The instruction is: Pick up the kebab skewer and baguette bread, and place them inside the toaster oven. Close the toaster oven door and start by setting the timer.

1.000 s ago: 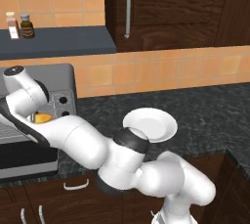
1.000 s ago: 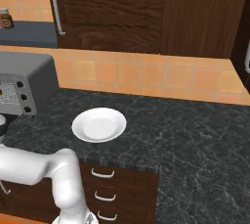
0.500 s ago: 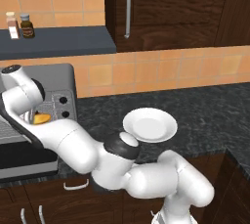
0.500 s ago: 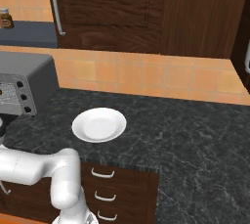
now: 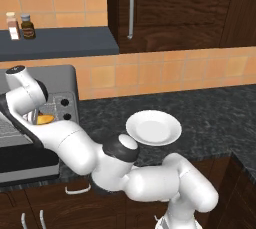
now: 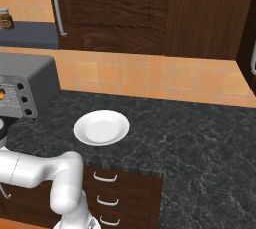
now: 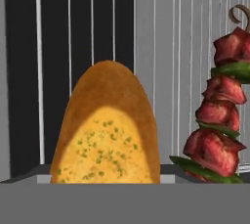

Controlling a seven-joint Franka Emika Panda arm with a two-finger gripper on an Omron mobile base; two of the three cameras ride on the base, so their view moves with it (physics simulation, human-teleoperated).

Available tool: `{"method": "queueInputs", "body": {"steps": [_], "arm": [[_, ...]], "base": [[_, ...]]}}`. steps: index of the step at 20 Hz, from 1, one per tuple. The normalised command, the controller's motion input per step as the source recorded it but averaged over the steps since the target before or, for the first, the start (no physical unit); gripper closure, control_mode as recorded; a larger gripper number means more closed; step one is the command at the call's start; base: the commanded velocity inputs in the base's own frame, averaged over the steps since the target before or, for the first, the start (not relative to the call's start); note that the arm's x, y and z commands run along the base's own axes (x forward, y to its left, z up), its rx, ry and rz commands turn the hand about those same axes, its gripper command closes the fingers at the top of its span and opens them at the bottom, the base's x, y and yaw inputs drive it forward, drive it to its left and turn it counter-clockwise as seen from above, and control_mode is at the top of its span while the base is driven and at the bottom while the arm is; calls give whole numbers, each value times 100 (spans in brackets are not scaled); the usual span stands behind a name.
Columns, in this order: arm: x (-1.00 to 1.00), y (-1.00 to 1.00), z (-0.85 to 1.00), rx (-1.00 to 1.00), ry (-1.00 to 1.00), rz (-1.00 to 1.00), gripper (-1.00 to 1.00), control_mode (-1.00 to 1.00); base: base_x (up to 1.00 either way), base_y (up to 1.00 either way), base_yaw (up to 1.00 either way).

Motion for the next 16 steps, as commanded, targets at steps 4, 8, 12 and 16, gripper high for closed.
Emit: {"method": "queueInputs", "body": {"steps": [4, 8, 12, 16], "arm": [[6, 0, 0, 1, 6, 0, 100, -100], [17, 0, 0, 0, 0, 0, -100, -100], [9, 0, 0, 0, 0, 0, -100, -100], [1, 0, 0, 0, 0, 0, -100, -100]], "base": [[0, 0, 0], [0, 0, 0], [0, 0, 0], [0, 0, 0]]}}
